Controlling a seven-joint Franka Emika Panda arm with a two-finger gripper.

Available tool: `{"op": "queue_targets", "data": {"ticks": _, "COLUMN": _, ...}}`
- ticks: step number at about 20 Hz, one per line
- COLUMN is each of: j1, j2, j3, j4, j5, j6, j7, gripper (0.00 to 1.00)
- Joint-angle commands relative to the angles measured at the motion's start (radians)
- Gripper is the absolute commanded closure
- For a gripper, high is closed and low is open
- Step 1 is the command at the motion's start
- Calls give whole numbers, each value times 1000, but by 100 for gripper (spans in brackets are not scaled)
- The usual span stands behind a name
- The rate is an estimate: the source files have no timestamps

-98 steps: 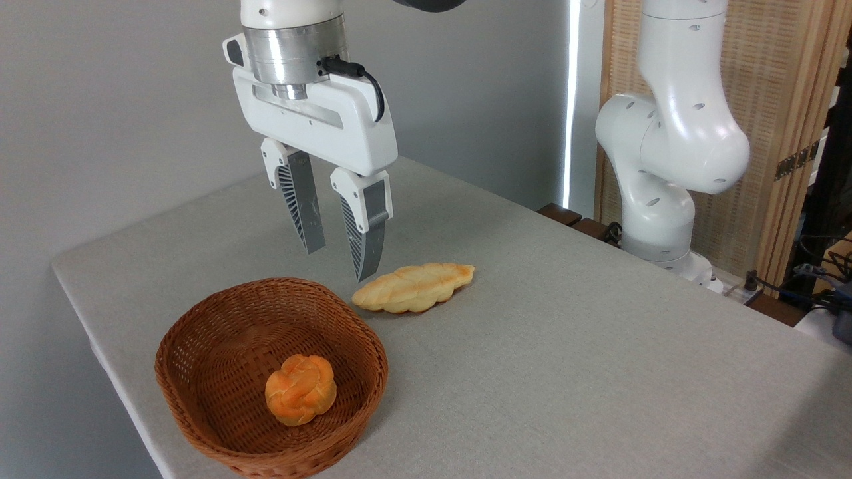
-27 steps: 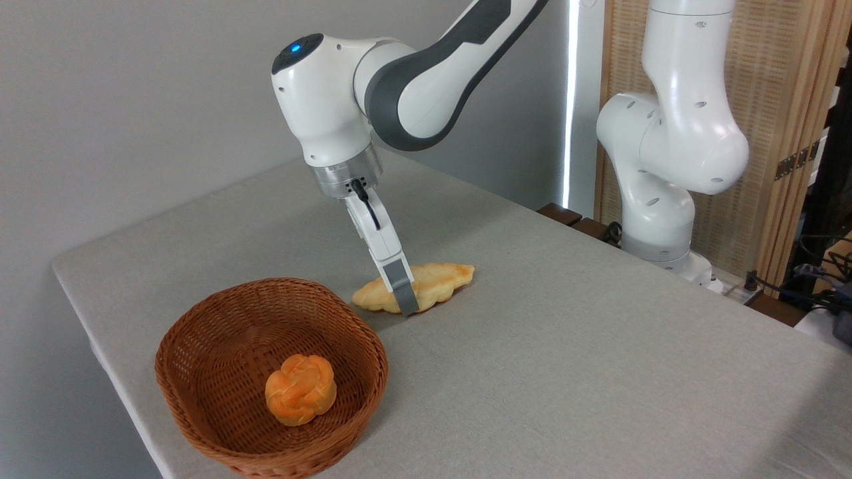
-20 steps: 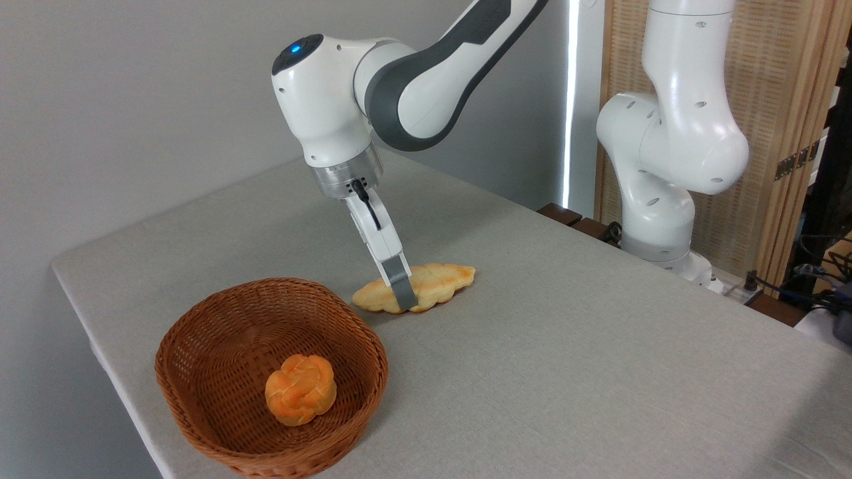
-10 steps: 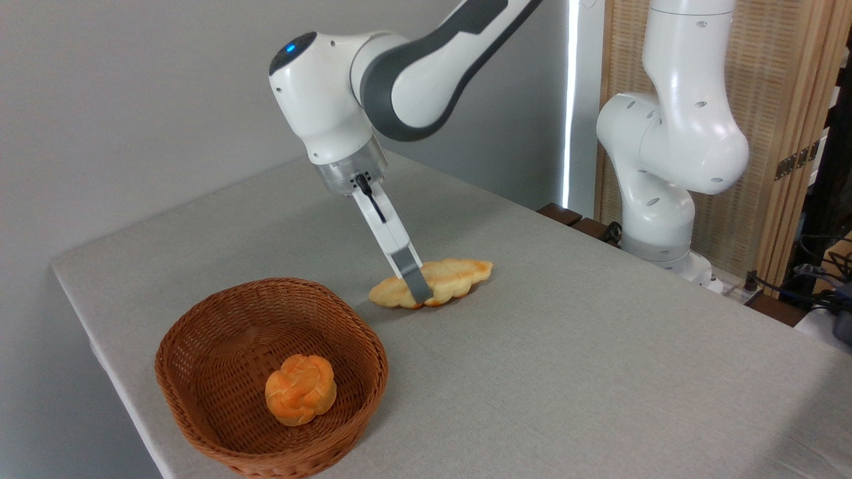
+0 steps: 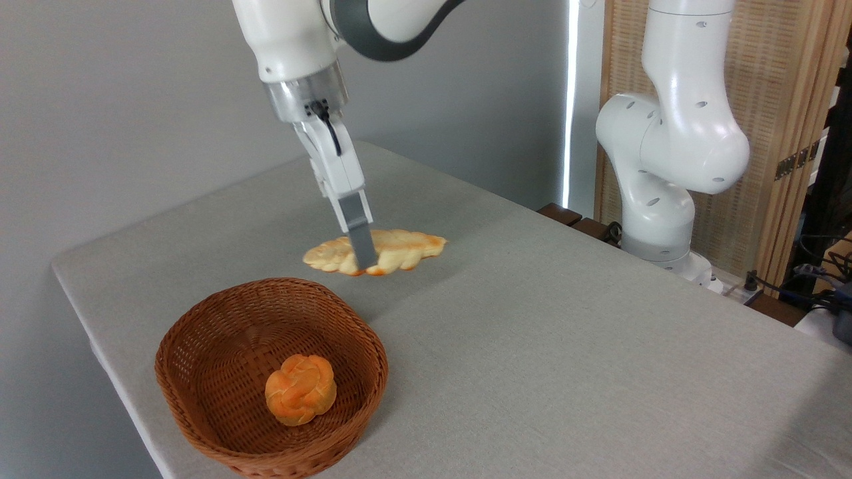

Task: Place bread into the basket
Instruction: 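Lift the loaf and carry it over the wicker basket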

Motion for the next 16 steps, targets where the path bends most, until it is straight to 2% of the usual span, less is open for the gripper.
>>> {"op": "queue_targets", "data": {"ticks": 1, "j1": 1, "j2": 84, "j3": 47, "j4": 142, "j5": -55, "j6": -19, "j7": -24, "gripper": 48}}
{"op": "queue_targets", "data": {"ticks": 5, "j1": 1, "j2": 161, "j3": 67, "j4": 238, "j5": -101, "j6": 56, "j7": -110, "gripper": 48}}
{"op": "queue_targets", "data": {"ticks": 9, "j1": 1, "j2": 190, "j3": 75, "j4": 239, "j5": -158, "j6": 182, "j7": -115, "gripper": 47}}
{"op": "queue_targets", "data": {"ticks": 12, "j1": 1, "j2": 216, "j3": 75, "j4": 239, "j5": -161, "j6": 234, "j7": -112, "gripper": 44}}
{"op": "queue_targets", "data": {"ticks": 13, "j1": 1, "j2": 217, "j3": 73, "j4": 238, "j5": -160, "j6": 243, "j7": -107, "gripper": 40}}
{"op": "queue_targets", "data": {"ticks": 14, "j1": -1, "j2": 225, "j3": 75, "j4": 238, "j5": -158, "j6": 246, "j7": -105, "gripper": 27}}
{"op": "queue_targets", "data": {"ticks": 15, "j1": 1, "j2": 228, "j3": 75, "j4": 238, "j5": -152, "j6": 255, "j7": -104, "gripper": 18}}
{"op": "queue_targets", "data": {"ticks": 16, "j1": 1, "j2": 231, "j3": 73, "j4": 238, "j5": -152, "j6": 271, "j7": -104, "gripper": 18}}
